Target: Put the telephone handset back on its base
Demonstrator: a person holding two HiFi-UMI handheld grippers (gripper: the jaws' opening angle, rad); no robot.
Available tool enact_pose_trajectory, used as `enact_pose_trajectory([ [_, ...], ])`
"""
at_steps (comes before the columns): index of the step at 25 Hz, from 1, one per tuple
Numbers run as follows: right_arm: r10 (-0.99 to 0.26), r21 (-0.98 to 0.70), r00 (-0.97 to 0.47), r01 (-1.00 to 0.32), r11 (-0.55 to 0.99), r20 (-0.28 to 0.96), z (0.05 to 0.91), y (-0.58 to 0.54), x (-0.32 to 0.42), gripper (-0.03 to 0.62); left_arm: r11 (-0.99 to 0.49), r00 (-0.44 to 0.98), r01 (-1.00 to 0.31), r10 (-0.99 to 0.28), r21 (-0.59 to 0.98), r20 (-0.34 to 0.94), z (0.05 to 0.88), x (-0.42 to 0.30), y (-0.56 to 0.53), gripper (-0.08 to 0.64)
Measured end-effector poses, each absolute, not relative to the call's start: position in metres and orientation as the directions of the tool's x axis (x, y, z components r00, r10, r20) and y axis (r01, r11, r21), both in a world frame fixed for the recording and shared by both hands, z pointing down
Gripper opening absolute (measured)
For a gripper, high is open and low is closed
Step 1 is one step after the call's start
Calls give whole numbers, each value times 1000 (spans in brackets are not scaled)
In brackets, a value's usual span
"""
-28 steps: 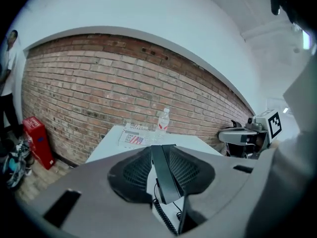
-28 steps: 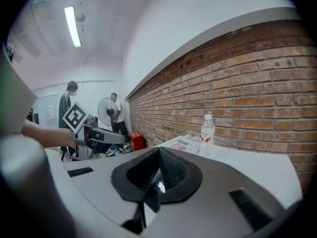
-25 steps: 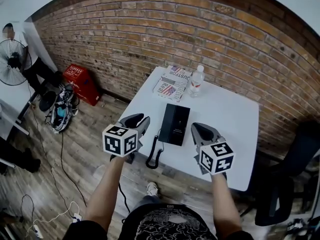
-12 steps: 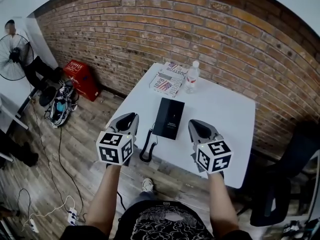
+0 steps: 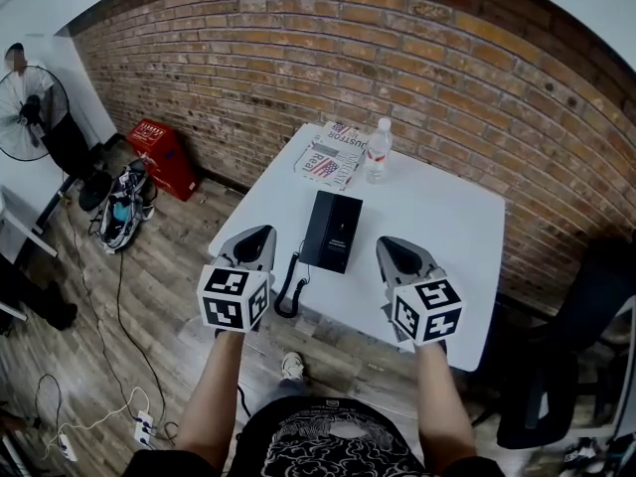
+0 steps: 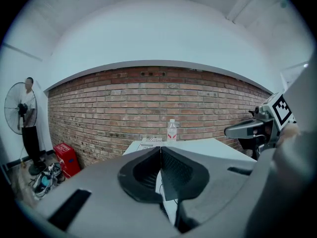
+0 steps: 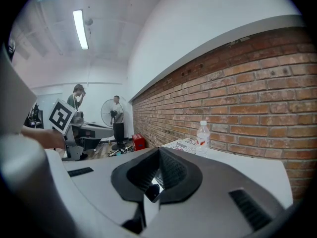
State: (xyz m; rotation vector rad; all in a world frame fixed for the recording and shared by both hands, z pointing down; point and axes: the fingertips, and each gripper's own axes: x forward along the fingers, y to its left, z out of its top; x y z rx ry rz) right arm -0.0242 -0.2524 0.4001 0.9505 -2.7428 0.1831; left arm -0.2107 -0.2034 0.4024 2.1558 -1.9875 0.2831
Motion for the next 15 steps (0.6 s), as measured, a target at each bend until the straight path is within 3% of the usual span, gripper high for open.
enact_pose_trajectory([
  [15, -591, -39, -765, -619, 784, 255, 399, -253, -26, 2, -87, 89, -996, -956, 19, 281, 407, -209, -204, 9],
])
